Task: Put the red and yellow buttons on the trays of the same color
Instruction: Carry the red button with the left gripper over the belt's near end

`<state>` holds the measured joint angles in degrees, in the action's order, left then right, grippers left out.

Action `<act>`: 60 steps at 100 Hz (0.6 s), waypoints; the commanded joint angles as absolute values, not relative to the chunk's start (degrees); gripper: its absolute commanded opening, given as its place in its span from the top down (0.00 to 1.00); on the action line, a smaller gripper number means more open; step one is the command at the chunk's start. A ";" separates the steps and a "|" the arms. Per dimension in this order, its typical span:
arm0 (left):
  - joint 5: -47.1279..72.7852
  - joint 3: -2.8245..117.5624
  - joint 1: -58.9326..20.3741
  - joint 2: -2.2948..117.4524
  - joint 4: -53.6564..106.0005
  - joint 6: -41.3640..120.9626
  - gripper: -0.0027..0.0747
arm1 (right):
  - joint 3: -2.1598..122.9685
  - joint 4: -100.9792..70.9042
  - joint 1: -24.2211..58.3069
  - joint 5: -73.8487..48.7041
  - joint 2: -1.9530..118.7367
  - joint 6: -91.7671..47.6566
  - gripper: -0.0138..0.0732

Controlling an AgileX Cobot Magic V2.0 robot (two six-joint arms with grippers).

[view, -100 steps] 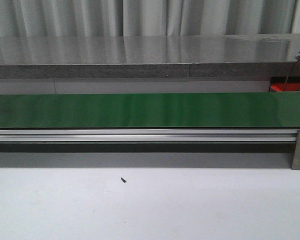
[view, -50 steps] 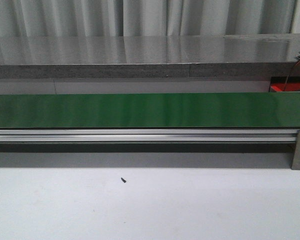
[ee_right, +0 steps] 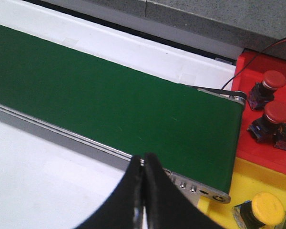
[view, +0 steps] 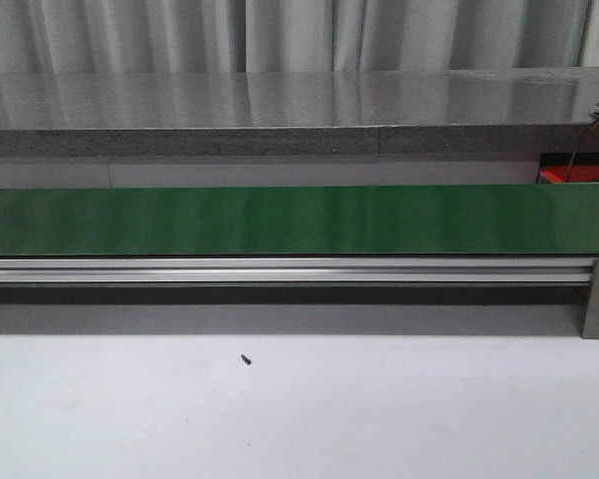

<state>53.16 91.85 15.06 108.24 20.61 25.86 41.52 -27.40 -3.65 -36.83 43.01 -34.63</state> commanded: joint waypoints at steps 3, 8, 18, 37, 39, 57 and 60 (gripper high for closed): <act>50.58 93.25 15.18 105.03 22.19 25.92 0.89 | 42.81 -28.56 -3.98 -33.14 42.70 -34.76 0.92; 50.58 93.25 15.18 105.14 22.19 25.92 0.89 | 42.81 -28.56 -3.98 -33.14 42.70 -34.76 0.92; 50.58 93.25 15.18 105.72 22.19 25.92 0.89 | 42.81 -28.56 -3.98 -33.14 42.70 -34.76 0.92; 50.99 93.25 15.18 107.49 22.76 25.35 0.89 | 42.81 -28.56 -3.98 -33.14 42.70 -34.76 0.92; 50.99 93.25 15.18 107.49 22.76 25.35 0.89 | 42.81 -28.56 -3.98 -33.14 42.70 -34.76 0.92; 50.99 93.25 15.18 107.70 22.85 25.11 0.89 | 42.81 -28.56 -3.98 -33.14 42.70 -34.76 0.92; 51.12 93.25 15.18 107.95 22.85 24.98 0.89 | 42.81 -28.56 -3.98 -33.14 42.70 -34.76 0.92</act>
<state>52.94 91.70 15.06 110.69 20.94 25.74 41.52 -27.40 -3.65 -36.83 43.01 -34.63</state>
